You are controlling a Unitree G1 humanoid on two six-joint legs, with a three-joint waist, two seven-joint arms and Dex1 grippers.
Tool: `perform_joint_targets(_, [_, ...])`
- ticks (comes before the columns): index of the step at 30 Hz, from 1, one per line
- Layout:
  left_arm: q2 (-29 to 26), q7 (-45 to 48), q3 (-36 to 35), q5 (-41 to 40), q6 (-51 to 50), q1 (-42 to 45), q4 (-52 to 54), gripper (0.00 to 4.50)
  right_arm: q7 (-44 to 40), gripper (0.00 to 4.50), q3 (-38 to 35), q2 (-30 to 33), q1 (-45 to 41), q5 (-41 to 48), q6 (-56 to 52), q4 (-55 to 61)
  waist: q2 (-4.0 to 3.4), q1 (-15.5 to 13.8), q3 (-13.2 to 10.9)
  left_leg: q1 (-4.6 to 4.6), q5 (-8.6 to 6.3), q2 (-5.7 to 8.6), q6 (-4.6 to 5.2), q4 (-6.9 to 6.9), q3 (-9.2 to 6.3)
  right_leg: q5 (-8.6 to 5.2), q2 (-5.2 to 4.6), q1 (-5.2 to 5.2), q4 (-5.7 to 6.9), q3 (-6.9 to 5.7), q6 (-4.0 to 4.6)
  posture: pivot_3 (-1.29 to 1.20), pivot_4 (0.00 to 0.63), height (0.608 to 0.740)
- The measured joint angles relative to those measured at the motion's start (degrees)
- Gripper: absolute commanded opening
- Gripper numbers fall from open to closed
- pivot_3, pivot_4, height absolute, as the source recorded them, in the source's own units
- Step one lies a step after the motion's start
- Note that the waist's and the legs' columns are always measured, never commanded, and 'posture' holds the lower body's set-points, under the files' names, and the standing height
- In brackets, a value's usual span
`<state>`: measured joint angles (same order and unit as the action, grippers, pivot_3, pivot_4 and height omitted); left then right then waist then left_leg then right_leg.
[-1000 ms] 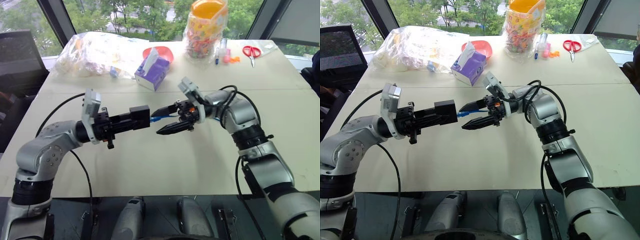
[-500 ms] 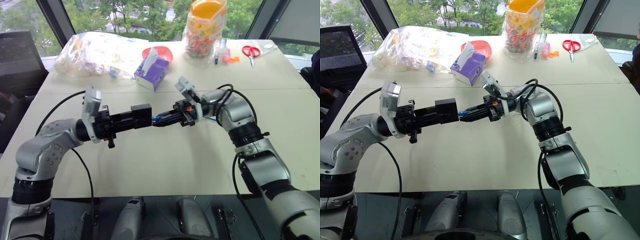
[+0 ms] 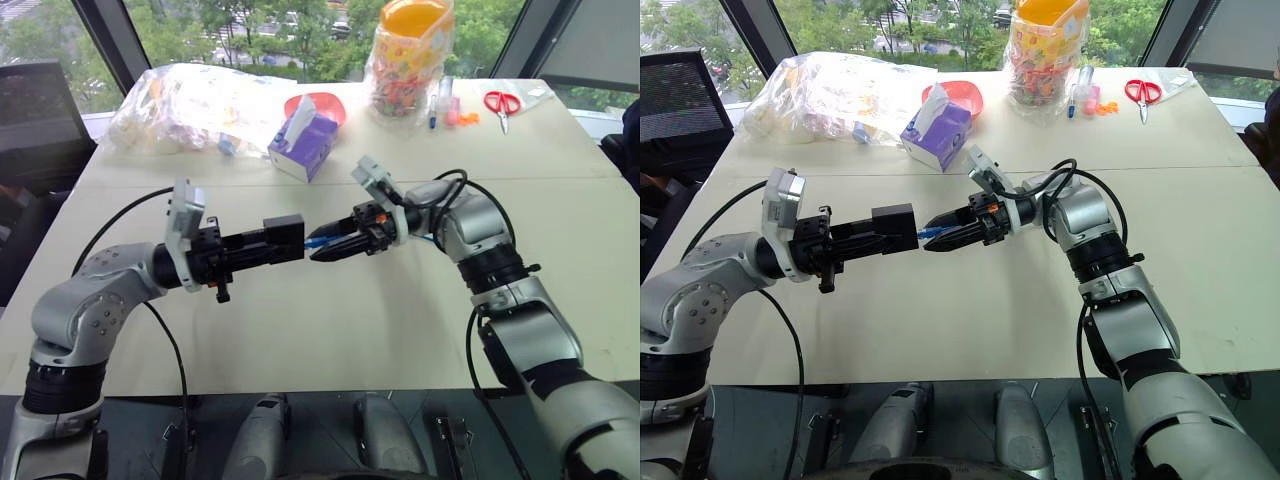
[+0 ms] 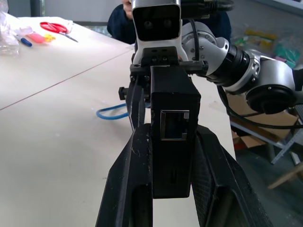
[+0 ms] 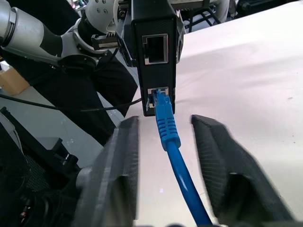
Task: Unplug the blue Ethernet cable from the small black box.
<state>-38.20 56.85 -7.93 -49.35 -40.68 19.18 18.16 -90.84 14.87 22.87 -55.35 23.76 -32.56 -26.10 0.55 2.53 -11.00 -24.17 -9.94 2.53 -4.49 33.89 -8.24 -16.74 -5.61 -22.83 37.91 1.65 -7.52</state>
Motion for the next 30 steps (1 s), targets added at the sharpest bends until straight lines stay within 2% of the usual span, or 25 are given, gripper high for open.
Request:
perform_joint_targets(9, [0.1,-0.3,0.0,0.0,0.0,0.0,0.0,0.47,0.0,1.63,-1.7,-0.4,-1.7,0.9,-3.4,-0.2,0.0,0.0,0.0,-0.01,0.0,0.0,0.0,0.0,0.0,0.0,0.0,0.0,0.0,0.0,0.0,0.0,0.15,0.726])
perform_joint_targets(30, [1.0,-0.9,0.0,0.0,0.3,-0.4,0.0,0.47,0.0,1.63,-1.7,-0.9,-1.2,0.5,-3.4,-0.2,0.0,0.0,0.0,-0.01,0.0,0.0,0.0,0.0,0.0,0.0,0.0,-0.01,0.0,0.0,0.0,0.0,0.15,0.726])
